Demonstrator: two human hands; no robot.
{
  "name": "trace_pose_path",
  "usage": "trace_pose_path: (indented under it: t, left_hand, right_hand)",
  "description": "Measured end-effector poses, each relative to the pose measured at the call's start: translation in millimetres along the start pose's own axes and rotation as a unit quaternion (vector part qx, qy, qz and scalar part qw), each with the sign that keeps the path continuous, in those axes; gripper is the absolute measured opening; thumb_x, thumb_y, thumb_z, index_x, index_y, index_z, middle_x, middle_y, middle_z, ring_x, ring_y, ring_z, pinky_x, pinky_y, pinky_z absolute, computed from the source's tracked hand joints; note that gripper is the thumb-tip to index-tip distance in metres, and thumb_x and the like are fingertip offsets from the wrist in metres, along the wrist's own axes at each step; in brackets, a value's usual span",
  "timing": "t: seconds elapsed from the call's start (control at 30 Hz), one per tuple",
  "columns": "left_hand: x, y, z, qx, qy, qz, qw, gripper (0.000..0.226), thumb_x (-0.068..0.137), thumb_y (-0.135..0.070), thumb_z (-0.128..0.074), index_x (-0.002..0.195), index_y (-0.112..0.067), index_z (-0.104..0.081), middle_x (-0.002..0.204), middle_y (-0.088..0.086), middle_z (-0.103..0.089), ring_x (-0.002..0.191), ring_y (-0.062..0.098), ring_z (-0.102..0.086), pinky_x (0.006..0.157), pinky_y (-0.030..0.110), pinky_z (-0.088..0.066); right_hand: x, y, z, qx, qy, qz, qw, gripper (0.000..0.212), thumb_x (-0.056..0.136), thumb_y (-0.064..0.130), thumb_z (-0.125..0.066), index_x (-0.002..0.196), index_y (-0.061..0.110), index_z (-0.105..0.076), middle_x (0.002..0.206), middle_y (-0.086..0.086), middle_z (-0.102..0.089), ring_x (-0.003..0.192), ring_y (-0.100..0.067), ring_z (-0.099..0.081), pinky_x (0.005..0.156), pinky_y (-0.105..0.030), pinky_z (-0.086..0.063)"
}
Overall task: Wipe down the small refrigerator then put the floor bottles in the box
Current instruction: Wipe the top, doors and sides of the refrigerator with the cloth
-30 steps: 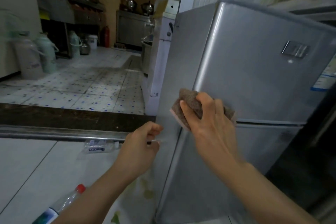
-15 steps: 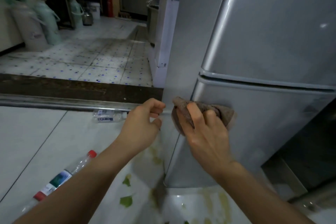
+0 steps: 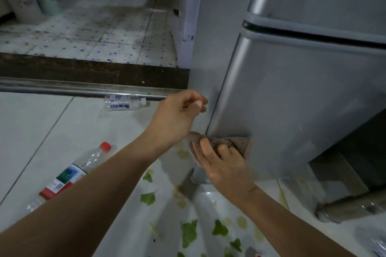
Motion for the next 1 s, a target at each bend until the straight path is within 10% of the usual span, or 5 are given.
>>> trace_pose_path:
  t: [0.3, 0.8, 1.0]
  left_hand:
    - [-7.4, 21.8, -27.3, -0.005, 0.102, 0.008, 0.995, 0.009, 0.087, -0.02, -0.062, 0.082, -0.016, -0.068, 0.08, 0.002, -0.07, 0.079, 0.014, -0.067, 0.085, 0.032, -0.054]
    - [-9.7, 31.8, -29.9, -0.006, 0.049, 0.016, 0.999, 0.016, 0.082, -0.021, -0.07, 0.081, -0.006, -0.066, 0.083, 0.016, -0.068, 0.08, 0.033, -0.065, 0.079, 0.048, -0.054]
    - [-16.0, 28.2, -28.5, 0.013, 0.021, 0.031, 0.999, 0.017, 0.083, -0.024, -0.068, 0.084, -0.007, -0.067, 0.085, 0.009, -0.069, 0.08, 0.025, -0.066, 0.084, 0.045, -0.054]
  right_hand:
    - [-55.0, 51.2, -64.5, 0.038, 0.121, 0.049, 0.991, 0.045, 0.085, 0.016, -0.041, 0.125, 0.015, -0.062, 0.123, -0.007, -0.042, 0.079, -0.02, -0.034, 0.061, -0.026, -0.046]
    - [-91.5, 89.2, -98.7, 0.076, 0.22, 0.13, 0.964, 0.048, 0.085, 0.013, -0.03, 0.115, 0.017, -0.068, 0.118, 0.007, -0.061, 0.089, -0.016, -0.049, 0.062, -0.021, -0.051]
    - [-89.1, 79.4, -87.5, 0.078, 0.244, 0.181, 0.95, 0.031, 0.083, 0.028, -0.053, 0.108, 0.023, -0.07, 0.112, 0.008, -0.061, 0.089, -0.018, -0.042, 0.062, -0.024, -0.045]
Point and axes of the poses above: each hand's wrist, its own x-axis towards the middle knuckle, its own z-axis out of the back of the hand, y = z × x, the point moved 9 cm from there along x, towards the middle knuckle
